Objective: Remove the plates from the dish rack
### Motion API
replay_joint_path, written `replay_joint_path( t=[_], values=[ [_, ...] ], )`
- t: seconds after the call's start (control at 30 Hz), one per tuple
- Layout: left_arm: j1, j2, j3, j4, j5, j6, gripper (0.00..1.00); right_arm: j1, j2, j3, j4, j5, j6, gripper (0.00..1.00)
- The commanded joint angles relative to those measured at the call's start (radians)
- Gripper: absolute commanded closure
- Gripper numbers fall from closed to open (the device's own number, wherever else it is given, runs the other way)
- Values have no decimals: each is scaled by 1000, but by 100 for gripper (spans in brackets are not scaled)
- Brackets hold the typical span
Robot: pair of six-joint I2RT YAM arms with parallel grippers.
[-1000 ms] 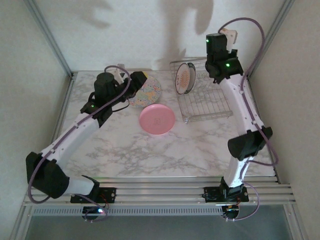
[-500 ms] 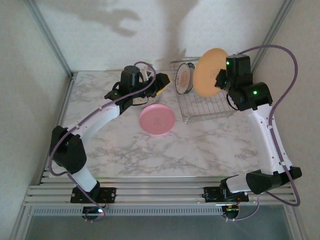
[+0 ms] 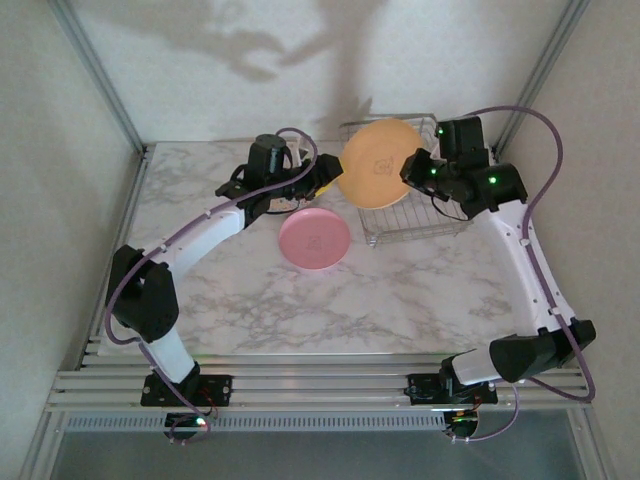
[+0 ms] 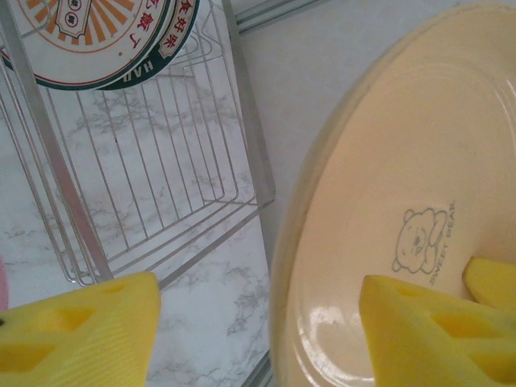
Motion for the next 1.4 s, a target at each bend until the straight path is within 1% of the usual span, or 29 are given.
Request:
replay_joint_path(
  t=[0.0, 0.13, 0.2, 0.37, 0.43, 0.5, 0.53, 0.67, 0.73, 0.77, 0.83, 0.9, 0.93, 0.97, 1.03, 1.17, 1.37],
  values=[
    [-4, 12, 42, -40, 16, 34, 39, -5, 13, -10, 79, -87, 41, 100],
    [-2, 16, 46, -54, 13, 41, 50, -4, 38, -13, 94, -135, 46, 100],
    [-2, 17, 51, -61, 14, 44, 59, -6, 45, -18, 101, -149, 50, 100],
    [0, 19, 55, -89, -1, 52, 90, -8, 56, -36, 119, -180, 59, 100],
    [-1, 18, 56, -98, -8, 55, 100, -8, 59, -36, 115, -184, 52, 100],
    [1, 19, 62, -110, -12, 57, 100, -10, 64, -36, 108, -190, 45, 100],
    [2, 18, 65, -114, -11, 58, 100, -12, 66, -36, 105, -197, 40, 91],
    [16, 4, 61, -118, -11, 56, 100, -13, 61, -35, 90, -198, 22, 46],
    [28, -8, 55, -121, -6, 53, 100, -13, 51, -32, 79, -186, 11, 32],
    [36, -13, 52, -125, -3, 53, 100, -13, 44, -29, 68, -175, 4, 27],
    [53, -32, 37, -134, 4, 59, 100, -12, 30, -28, 49, -157, -13, 20],
    [66, -51, 16, -148, 10, 72, 100, -11, 12, -35, 35, -148, -37, 15],
    [73, -63, 2, -158, 11, 81, 100, -7, 1, -44, 32, -144, -52, 10],
    [81, -73, -17, -166, 14, 88, 100, -3, -10, -53, 29, -142, -69, 8],
    [96, -101, -63, -169, 17, 95, 100, 14, -23, -65, 13, -139, -118, 7],
    [128, -164, -188, -170, 12, 113, 100, 79, -45, -83, -66, -99, -235, 7],
    [163, -238, -387, -159, -37, 128, 100, 194, -99, -176, -99, -67, -327, 6]
  ],
)
